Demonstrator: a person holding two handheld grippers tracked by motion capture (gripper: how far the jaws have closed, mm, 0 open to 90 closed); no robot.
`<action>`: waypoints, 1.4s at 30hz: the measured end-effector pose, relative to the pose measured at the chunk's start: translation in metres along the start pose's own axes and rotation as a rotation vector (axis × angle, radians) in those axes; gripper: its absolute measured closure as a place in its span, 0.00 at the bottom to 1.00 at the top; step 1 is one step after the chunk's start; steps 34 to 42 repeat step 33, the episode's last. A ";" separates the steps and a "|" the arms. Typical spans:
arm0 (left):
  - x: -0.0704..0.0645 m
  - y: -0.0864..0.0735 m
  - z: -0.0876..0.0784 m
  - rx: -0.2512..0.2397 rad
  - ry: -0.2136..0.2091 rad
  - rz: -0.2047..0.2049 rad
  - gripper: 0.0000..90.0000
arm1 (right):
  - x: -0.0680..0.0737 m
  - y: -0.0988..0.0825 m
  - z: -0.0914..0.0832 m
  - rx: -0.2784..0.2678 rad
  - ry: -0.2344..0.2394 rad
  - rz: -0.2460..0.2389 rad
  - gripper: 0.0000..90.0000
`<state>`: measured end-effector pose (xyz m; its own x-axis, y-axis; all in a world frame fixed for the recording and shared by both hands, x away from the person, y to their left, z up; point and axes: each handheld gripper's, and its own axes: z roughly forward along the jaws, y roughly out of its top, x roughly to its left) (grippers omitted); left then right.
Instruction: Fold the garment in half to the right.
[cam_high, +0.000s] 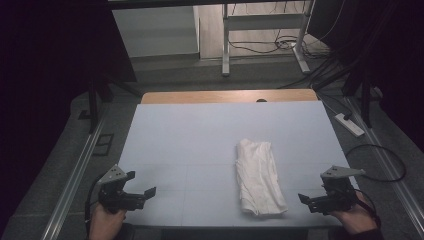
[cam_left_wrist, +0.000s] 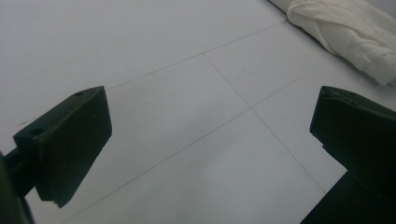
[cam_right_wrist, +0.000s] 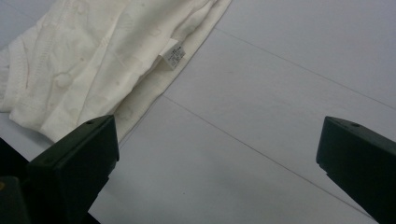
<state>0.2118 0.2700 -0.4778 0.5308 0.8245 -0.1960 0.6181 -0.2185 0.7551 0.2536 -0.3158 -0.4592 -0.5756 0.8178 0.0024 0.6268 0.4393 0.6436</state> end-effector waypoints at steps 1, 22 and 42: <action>0.000 -0.001 -0.001 0.002 0.001 -0.003 0.00 | 0.000 0.000 -0.001 0.000 -0.003 0.002 0.00; -0.003 -0.011 -0.009 0.023 0.049 -0.018 0.00 | -0.003 -0.006 -0.007 0.019 -0.051 0.018 0.00; -0.002 -0.011 -0.008 0.030 0.045 -0.030 0.00 | -0.003 -0.007 -0.007 0.034 -0.063 0.017 0.00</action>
